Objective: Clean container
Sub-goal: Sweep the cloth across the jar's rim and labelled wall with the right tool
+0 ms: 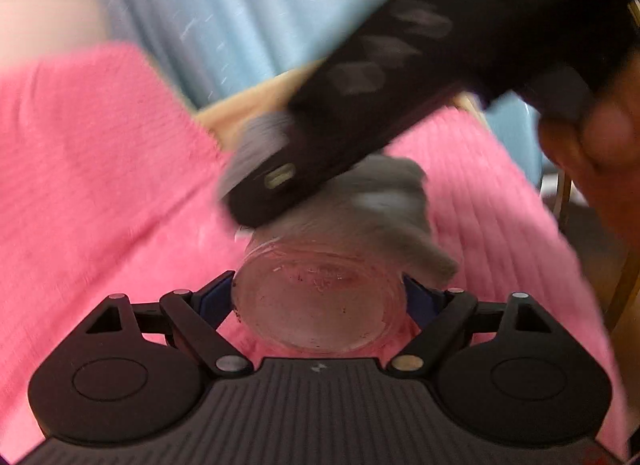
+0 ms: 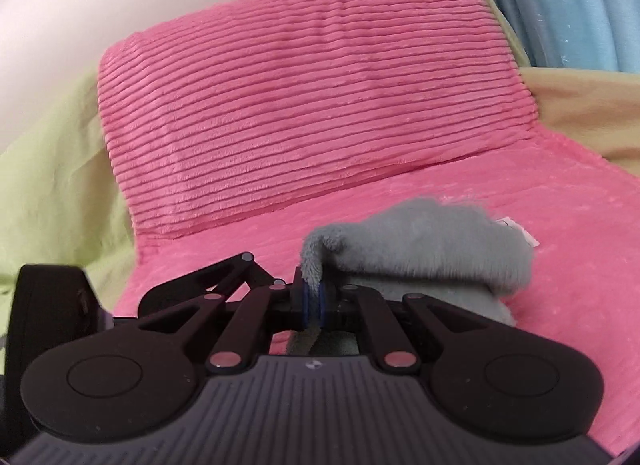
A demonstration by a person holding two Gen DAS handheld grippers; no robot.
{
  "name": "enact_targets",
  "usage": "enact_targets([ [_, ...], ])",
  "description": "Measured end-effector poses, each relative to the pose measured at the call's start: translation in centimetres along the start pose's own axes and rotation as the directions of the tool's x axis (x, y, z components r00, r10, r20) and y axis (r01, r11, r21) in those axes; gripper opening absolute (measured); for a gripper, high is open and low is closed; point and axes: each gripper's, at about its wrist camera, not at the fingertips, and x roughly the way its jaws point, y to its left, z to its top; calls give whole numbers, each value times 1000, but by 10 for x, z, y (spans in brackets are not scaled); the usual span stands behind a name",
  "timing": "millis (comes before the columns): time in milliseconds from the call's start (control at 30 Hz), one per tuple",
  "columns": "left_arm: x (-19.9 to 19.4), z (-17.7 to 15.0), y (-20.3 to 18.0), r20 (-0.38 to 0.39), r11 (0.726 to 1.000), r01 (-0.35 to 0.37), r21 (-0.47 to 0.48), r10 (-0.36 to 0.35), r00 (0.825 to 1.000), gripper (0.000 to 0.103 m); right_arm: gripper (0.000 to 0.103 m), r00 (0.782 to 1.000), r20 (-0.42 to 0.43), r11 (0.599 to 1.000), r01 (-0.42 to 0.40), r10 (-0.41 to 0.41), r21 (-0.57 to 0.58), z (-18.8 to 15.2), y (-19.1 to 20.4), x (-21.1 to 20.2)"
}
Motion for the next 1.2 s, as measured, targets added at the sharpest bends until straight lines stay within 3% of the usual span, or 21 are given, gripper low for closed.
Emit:
enact_targets([
  [67, 0, -1, -7, 7, 998, -14, 54, 13, 1000, 86, 2, 999, 11, 999, 37, -37, 2, 2, -5, 0],
  [133, -1, -1, -10, 13, 997, -17, 73, 16, 1000, 86, 2, 992, 38, 992, 122, -123, 26, 4, -15, -2],
  [167, -1, -1, -8, 14, 999, -10, 53, 9, 1000, 86, 2, 986, 49, 987, 155, -158, 48, 5, -22, -4],
  [267, -3, -1, -1, 18, 1000, 13, -7, -12, 1000, 86, 2, 985, 64, 977, 149, -160, 151, 5, -41, -10],
  [467, -7, -2, 12, 30, 990, 58, -127, -54, 998, 88, 3, 981, 61, 981, 176, -182, 87, 4, -32, -9],
  [600, -7, -5, 39, 70, 927, 149, -344, -134, 989, 88, 2, 981, 63, 979, 175, -183, 108, 6, -35, -8],
  [733, -1, -8, 51, 49, 881, 185, -436, -182, 982, 87, 3, 980, 62, 976, 183, -192, 119, 8, -34, -8],
  [800, -3, -7, 50, 46, 889, 179, -422, -176, 983, 87, 4, 982, 58, 978, 169, -177, 122, 8, -30, -9],
  [867, -5, -6, 44, 45, 914, 160, -373, -154, 987, 87, 4, 990, 49, 986, 126, -132, 107, 6, -21, -10],
  [1000, -5, -1, 18, 15, 990, 45, -135, -43, 999, 87, 4, 998, 23, 998, 53, -54, 43, 1, -2, -8],
  [1100, -3, 1, 1, 20, 1000, -13, 28, 12, 1000, 87, 4, 999, 19, 999, 46, -46, 23, 1, 1, -5],
  [1200, -3, 1, -5, 29, 996, -29, 79, 26, 999, 87, 3, 994, 36, 995, 101, -102, 27, 2, -7, -5],
])
